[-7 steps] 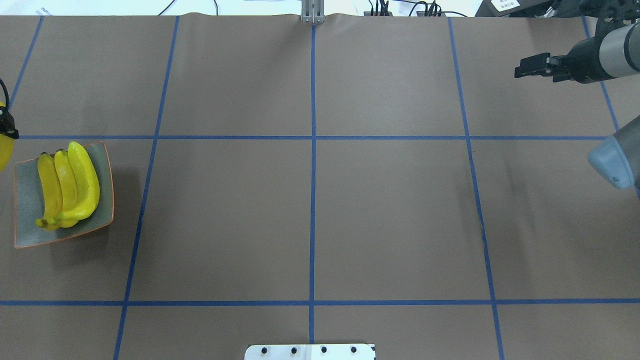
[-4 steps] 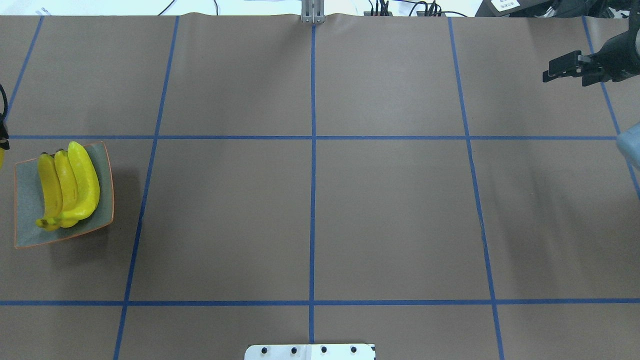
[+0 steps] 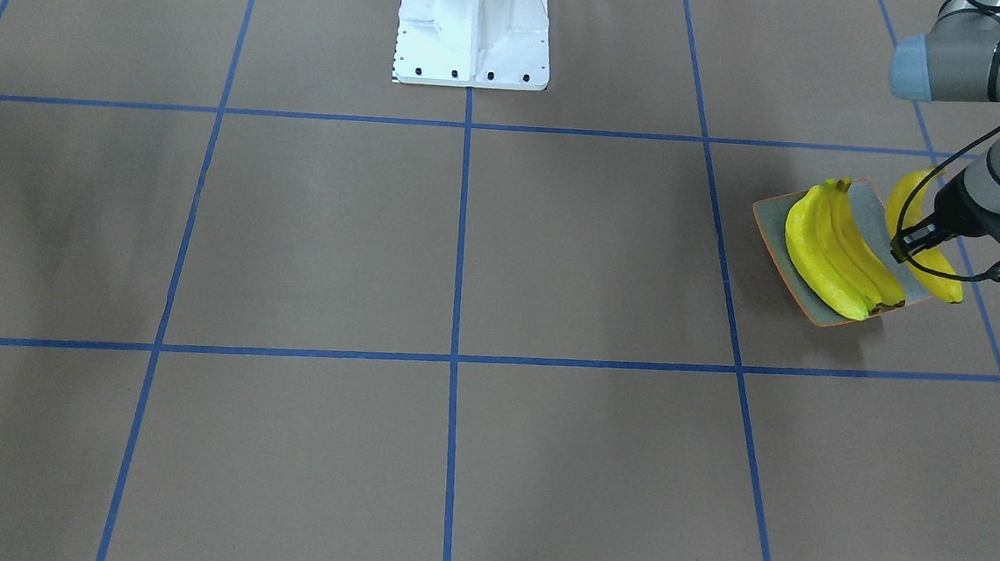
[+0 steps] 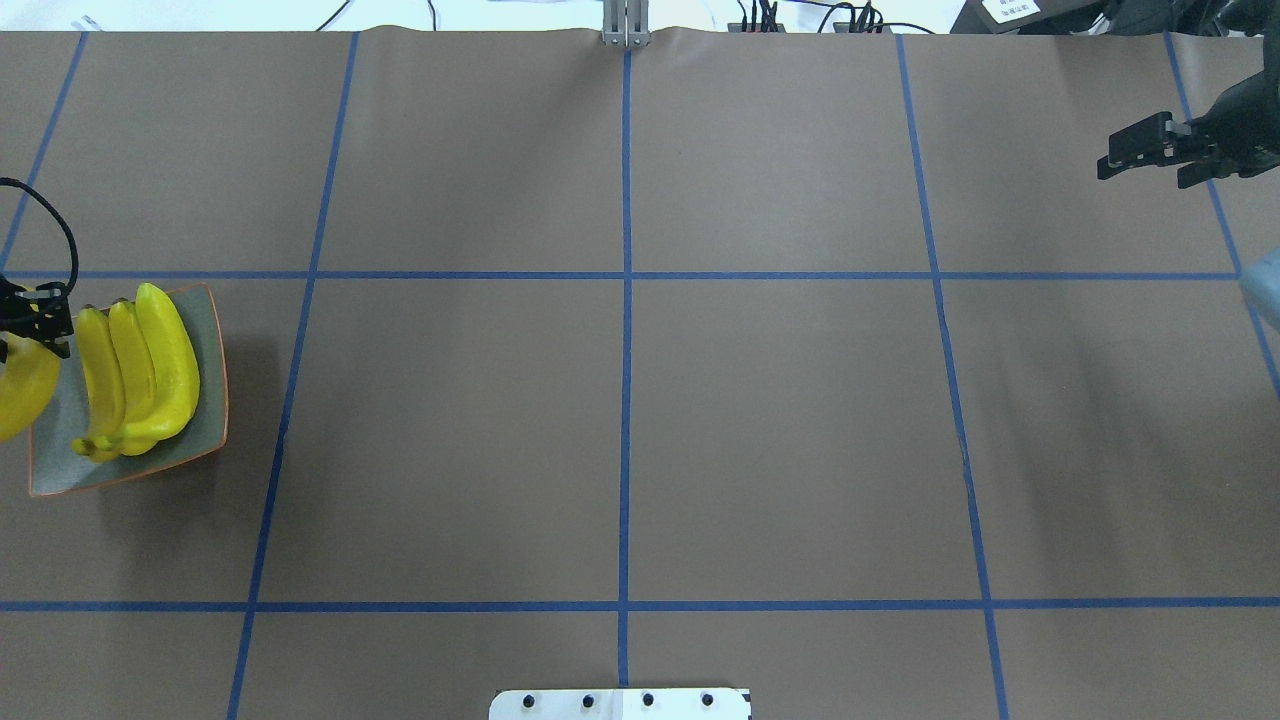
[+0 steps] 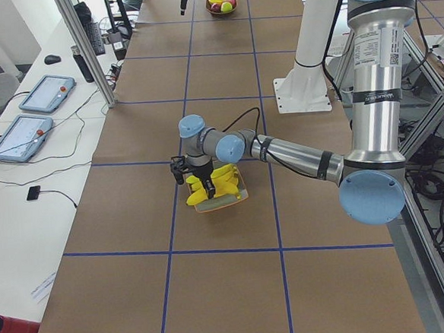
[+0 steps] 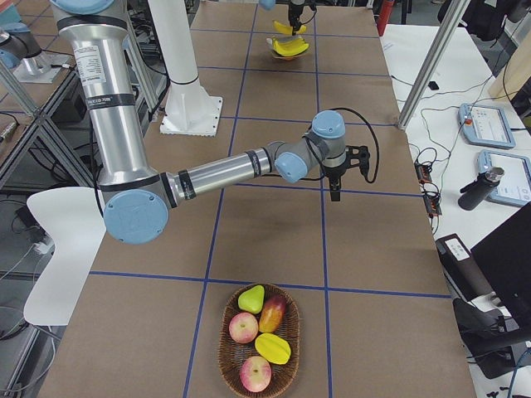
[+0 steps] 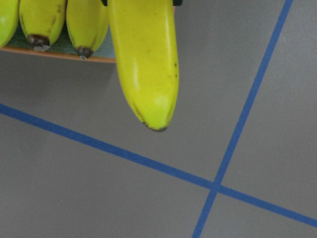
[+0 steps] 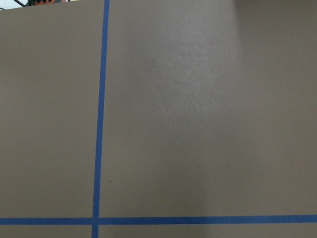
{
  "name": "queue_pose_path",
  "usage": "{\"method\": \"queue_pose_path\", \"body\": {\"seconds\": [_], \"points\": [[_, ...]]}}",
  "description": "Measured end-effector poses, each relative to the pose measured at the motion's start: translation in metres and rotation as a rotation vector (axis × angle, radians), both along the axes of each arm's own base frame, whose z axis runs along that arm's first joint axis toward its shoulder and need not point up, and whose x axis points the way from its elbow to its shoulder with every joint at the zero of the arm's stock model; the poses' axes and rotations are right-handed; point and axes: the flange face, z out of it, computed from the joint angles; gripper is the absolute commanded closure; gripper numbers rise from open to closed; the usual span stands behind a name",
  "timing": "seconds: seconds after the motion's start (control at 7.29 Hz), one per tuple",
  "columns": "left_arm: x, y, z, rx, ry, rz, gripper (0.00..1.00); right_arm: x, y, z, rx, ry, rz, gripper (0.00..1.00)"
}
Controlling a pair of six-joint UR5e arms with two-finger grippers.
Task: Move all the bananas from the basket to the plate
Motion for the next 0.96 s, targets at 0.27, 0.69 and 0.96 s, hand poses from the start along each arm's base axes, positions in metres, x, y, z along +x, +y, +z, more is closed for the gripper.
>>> {"method": "queue_pose_path", "body": {"seconds": [0.27, 0.69, 0.96], "points": [[0.009, 0.009, 0.003, -0.025, -0.007, -0.004, 1.00, -0.001, -0.002, -0.003, -0.015, 0.002, -0.002, 0.00], [0.008, 0.018, 0.007, -0.036, -0.011, -0.006, 0.66, -0.001, -0.002, -0.003, -0.019, 0.002, -0.004, 0.00], [0.008, 0.019, 0.008, -0.038, -0.010, -0.004, 0.59, -0.002, -0.002, -0.004, -0.020, -0.003, -0.008, 0.00]]}}
